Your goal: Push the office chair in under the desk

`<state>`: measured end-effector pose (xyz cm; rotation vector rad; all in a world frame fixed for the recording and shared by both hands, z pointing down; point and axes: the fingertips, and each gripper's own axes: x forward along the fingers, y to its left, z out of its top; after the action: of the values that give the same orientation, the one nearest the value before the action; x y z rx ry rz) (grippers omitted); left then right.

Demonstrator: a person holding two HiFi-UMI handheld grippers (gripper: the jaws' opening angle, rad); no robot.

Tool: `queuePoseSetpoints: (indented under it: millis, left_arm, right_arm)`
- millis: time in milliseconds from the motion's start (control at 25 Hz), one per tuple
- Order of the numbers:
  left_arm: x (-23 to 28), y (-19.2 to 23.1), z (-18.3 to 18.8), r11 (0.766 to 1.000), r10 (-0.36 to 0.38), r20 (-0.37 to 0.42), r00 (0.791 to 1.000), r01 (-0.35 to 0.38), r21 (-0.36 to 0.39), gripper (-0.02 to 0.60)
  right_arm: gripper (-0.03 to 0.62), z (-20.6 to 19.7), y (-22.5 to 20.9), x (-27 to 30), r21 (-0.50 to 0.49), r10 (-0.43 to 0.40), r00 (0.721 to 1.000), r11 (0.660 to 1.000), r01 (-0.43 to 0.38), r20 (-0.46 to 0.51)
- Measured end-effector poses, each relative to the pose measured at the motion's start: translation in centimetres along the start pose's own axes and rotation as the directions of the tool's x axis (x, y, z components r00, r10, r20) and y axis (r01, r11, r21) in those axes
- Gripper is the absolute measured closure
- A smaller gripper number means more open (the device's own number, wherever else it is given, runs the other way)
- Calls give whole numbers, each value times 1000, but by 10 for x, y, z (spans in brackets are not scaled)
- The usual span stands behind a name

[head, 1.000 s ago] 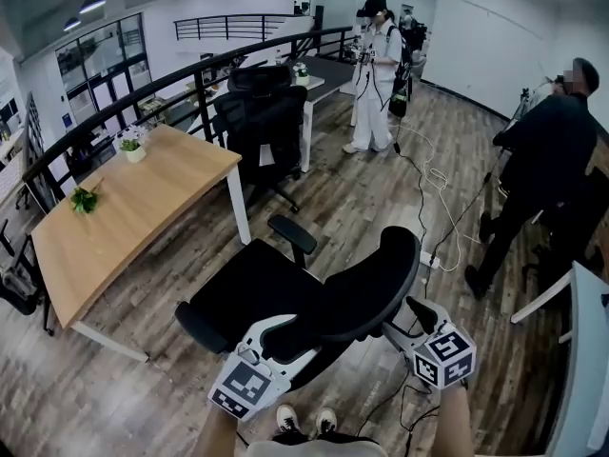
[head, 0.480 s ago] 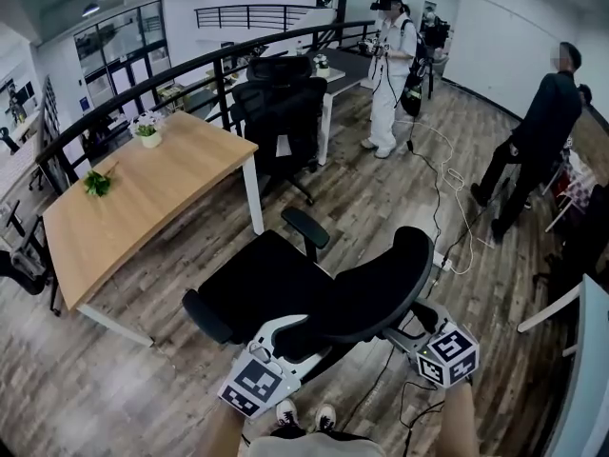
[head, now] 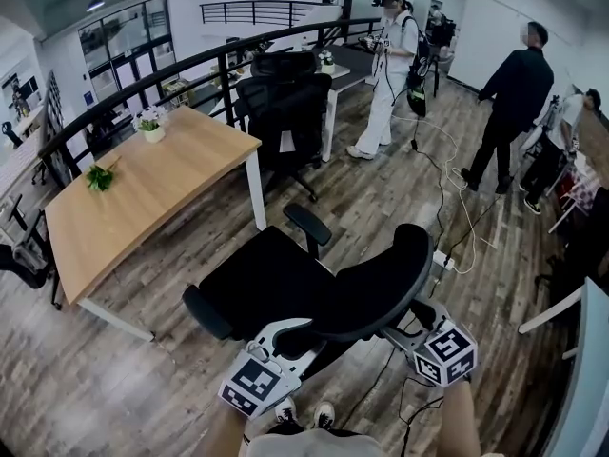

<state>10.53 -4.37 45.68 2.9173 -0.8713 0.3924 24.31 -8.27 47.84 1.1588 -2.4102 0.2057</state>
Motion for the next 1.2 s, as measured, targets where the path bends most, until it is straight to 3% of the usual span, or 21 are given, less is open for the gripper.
queuePoseSetpoints:
  millis: [360, 1000, 1200]
  left_arm:
    - [-11, 11, -2, 999, 8, -6, 1000, -8, -42, 430]
    - [-48, 61, -14, 987, 139, 47, 989, -134, -91, 419]
    - [-62, 82, -24, 969, 164, 92, 982, -143, -201, 393]
  right_arm:
    - [273, 7, 14, 12, -12, 74, 997, 997, -74, 1]
    - [267, 31, 46, 57, -33, 141, 989, 990, -139, 44]
    - [266, 41, 58, 75, -42, 157, 987, 987, -155, 47]
